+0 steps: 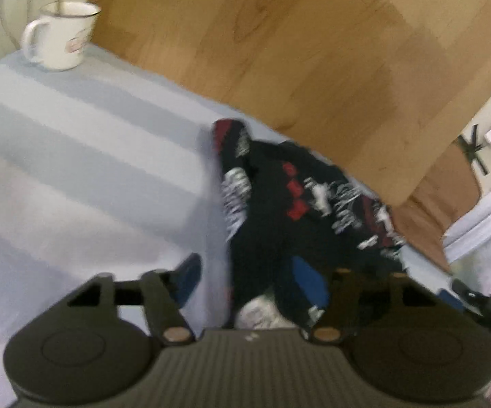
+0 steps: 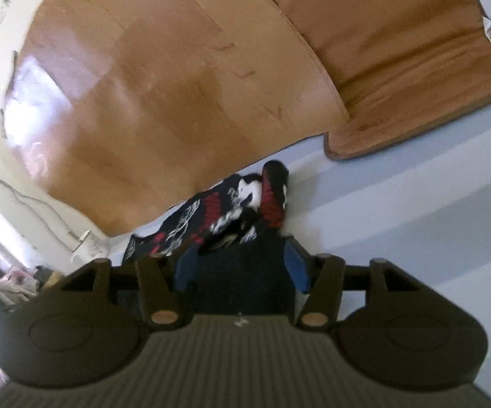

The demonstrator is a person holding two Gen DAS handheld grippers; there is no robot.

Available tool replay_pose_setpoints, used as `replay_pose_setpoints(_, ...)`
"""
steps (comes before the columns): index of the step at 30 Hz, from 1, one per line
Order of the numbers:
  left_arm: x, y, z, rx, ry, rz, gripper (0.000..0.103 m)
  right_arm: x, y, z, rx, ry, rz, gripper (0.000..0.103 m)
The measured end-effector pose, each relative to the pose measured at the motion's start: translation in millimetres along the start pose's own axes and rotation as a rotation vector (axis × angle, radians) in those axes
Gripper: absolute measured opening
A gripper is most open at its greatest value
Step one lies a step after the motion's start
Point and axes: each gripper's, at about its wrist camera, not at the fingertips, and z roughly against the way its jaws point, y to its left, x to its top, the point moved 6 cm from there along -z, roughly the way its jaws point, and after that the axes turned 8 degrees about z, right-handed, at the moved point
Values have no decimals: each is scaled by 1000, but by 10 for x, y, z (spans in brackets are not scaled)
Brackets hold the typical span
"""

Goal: Fold small clothes

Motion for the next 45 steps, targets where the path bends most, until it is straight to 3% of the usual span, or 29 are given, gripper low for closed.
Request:
replay_pose_setpoints(3, -157, 24, -19, -38, 34, -7, 69, -199, -76, 144, 20, 33, -41, 65)
replay_pose_setpoints(5, -257, -40, -66, -26, 48, -48, 57, -331, -48, 146, 21, 59, -43, 64)
replay_pose_setpoints(6, -326, -84, -109, -4, 60, -88, 31, -414, -27, 136, 13, 80, -24, 57)
replay_pose_setpoints(7, -392, -121, -154, 23, 80, -127, 12, -478, 46, 103, -1, 100, 1, 46)
replay_pose_setpoints(8, -450, -148, -169, 44, 82, -166, 11, -534, 92, 74, -17, 120, 31, 15)
replay_pose_setpoints(10, -537, -148, -94, 73, 53, -254, 11, -611, 178, 93, -56, 110, 101, 13)
replay_pose_setpoints(14, -624, -22, 76, 60, 95, -247, 9, -720, 227, 355, -66, 87, 122, 12)
replay_pose_setpoints(17, -617, -6, 62, 86, 109, -260, 18, -793, 220, 303, -86, 100, 153, 13)
replay_pose_setpoints(19, -558, -25, 49, 121, 104, -269, 36, -713, 237, 246, -90, 116, 161, 25)
replay_pose_setpoints(20, -530, -26, 87, 122, 95, -275, 38, -649, 246, 244, -85, 123, 162, 36)
replay_pose_setpoints(21, -475, -30, 141, 118, 73, -286, 41, -549, 256, 278, -75, 109, 168, 46)
replay_pose_setpoints(23, -284, -32, 266, 128, 8, -303, 52, -314, 281, 341, -79, 37, 206, 52)
replay_pose_setpoints(28, 428, -176, 198, 137, -140, -333, 80, 364, 430, 85, -58, -4, 312, 57)
replay_pose_setpoints(31, 807, -318, -243, 129, -129, -353, 82, 700, 585, -393, 6, 21, 356, 63)
replay_pose_setpoints(34, 1059, -364, -754, 195, -113, -367, 84, 945, 680, -1014, 67, 87, 379, 71)
replay_pose_setpoints(38, 1332, -447, -1306, 248, -90, -359, 84, 1093, 562, -1879, 29, 190, 368, 71)
replay_pose_setpoints(42, 1503, -815, -1605, 171, -81, -412, 84, 1030, 361, -2511, 6, 300, 311, 71)
replay_pose_setpoints(45, 1424, -1085, -1941, 130, -11, -504, 84, 914, 256, -2775, 34, 380, 266, 71)
